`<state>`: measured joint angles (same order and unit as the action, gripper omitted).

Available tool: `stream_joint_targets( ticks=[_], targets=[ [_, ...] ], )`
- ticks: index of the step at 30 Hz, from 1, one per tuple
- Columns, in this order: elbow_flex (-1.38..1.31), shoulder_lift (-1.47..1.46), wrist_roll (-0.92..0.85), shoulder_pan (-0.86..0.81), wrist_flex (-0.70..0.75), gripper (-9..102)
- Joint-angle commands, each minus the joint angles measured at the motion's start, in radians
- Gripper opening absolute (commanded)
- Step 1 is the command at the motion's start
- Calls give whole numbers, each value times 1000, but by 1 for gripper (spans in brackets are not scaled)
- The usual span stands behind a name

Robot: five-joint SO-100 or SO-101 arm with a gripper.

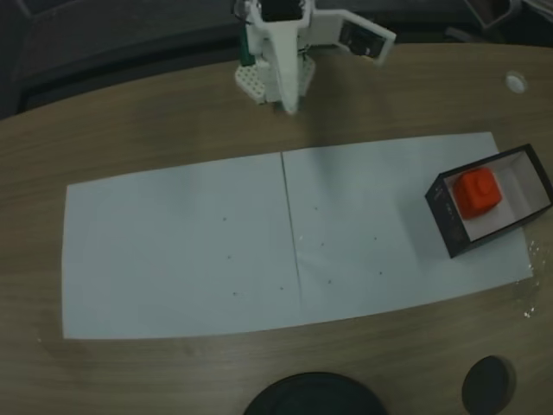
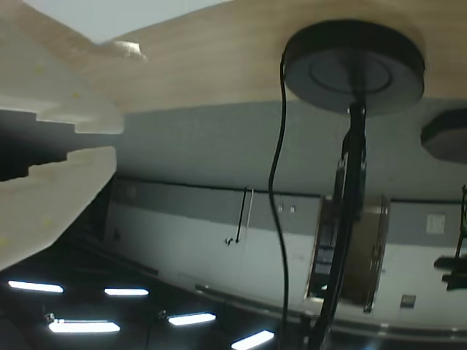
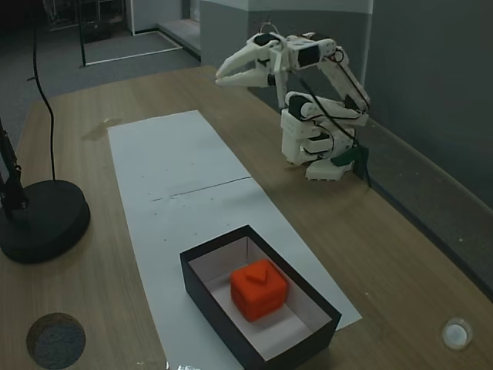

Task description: Grab a orange square and put it in the box.

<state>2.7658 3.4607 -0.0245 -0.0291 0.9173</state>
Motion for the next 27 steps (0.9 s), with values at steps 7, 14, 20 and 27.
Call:
stream_joint_targets(
  ticks=[7,14,20,27],
  targets=[
    [341,14,29,0,-135,0],
    [337,14,140,0,26,0],
    [278,14,138,12,219,0],
    [235,12,144,8,371,0]
  ],
)
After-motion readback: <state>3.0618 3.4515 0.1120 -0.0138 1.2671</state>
